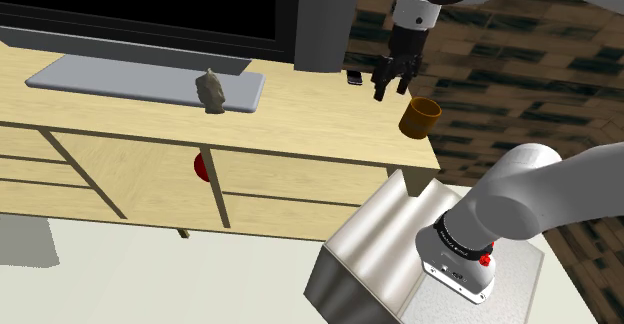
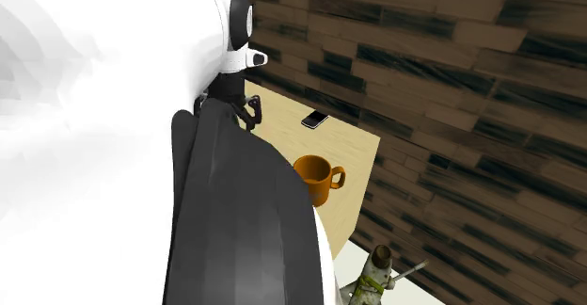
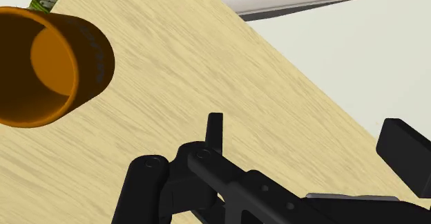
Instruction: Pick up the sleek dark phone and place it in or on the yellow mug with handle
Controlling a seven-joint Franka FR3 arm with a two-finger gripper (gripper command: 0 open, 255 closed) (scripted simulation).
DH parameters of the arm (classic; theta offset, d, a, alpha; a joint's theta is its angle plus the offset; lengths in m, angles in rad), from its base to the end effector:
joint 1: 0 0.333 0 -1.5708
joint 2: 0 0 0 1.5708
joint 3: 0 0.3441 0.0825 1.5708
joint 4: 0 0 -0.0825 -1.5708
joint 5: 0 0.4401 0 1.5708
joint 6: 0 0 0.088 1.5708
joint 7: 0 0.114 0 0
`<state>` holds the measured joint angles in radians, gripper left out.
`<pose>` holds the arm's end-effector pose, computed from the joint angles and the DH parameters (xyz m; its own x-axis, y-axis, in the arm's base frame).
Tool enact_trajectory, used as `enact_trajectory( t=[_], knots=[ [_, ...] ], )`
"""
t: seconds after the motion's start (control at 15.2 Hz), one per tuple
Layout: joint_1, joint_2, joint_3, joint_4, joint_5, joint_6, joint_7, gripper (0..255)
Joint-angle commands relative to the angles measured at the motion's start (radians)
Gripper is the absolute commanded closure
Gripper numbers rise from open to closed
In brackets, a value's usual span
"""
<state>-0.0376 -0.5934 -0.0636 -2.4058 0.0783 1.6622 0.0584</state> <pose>0.3918 -0.0336 0.5135 0.9763 -0.1485 -0.1572 -0.1656 -0.9809 -0.1023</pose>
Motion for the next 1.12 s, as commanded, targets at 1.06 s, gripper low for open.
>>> enact_trajectory(
  t=[1.06],
  knots=[
    [-0.106, 0.596, -0.121, 0.345, 0.009, 0.320, 0.025, 0]
  ],
)
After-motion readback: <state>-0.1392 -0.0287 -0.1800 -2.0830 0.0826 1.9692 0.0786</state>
